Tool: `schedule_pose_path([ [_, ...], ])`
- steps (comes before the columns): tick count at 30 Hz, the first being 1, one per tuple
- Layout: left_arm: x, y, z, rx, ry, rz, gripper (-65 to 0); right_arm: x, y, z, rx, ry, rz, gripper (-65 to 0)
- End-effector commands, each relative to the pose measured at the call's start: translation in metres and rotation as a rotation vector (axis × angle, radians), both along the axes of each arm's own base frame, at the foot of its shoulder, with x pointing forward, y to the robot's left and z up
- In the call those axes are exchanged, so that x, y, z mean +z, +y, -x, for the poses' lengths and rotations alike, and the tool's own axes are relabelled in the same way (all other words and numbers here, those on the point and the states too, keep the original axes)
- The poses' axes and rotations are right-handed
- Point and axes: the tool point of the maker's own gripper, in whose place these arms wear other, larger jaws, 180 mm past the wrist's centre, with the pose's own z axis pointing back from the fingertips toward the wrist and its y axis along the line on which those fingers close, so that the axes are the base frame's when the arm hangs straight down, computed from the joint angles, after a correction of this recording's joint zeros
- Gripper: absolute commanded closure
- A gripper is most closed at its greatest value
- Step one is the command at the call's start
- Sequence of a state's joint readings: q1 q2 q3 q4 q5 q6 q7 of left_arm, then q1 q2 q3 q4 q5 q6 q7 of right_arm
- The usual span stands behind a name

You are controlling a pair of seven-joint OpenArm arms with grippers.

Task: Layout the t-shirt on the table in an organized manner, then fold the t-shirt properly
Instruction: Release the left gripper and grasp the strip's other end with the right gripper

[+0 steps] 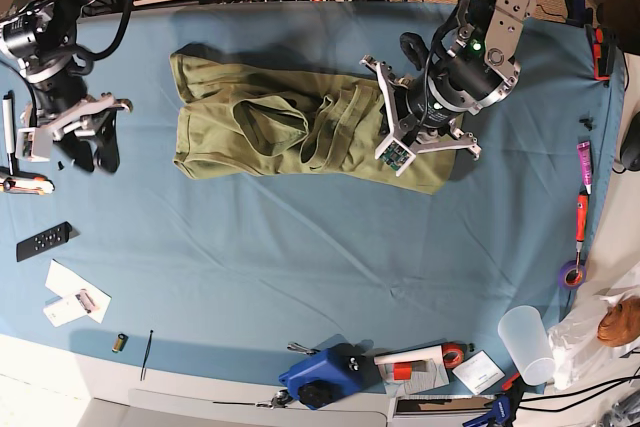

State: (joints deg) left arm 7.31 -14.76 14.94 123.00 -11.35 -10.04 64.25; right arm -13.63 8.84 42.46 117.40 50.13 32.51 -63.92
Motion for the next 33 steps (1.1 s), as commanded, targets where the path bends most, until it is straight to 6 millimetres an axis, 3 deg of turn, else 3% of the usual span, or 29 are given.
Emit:
schedule_pose_path([
  [1, 0.011, -0.002, -0.005, -0.002, -0.043, 0.019, -4.3, 0.004, 0.003, -0.002, 0.036, -0.031, -0.034, -24.5],
  [6, 0.011, -0.002, -0.005, -0.002, -0.043, 0.019, -4.3, -0.052, 0.018, 0.017, 0.133, 0.16, -0.255, -24.5],
  [11, 0.011, -0.002, -0.005, -0.002, -0.043, 0.019, -4.3, -0.079, 0.021, 0.024, 0.141, 0.206, -0.388, -24.5],
  [18, 0.011, -0.002, -0.005, -0.002, -0.042, 0.019, -4.3, -0.067, 0.043, 0.017, 0.249, 0.154, -0.479, -24.5],
  [24, 0.011, -0.002, -0.006, -0.002, -0.043, 0.019, -4.3, -0.091, 0.073, 0.019, 0.332, 0.271, -0.424, -24.5],
  [27, 0.011, -0.002, -0.005, -0.002, -0.042, 0.019, -4.3, -0.098, 0.076, 0.014, 0.324, 0.276, -0.387, -24.5],
  [33, 0.01, -0.002, -0.005, -0.002, -0.042, 0.019, -4.3, -0.093, 0.074, 0.016, 0.328, 0.267, -0.409, -24.6],
])
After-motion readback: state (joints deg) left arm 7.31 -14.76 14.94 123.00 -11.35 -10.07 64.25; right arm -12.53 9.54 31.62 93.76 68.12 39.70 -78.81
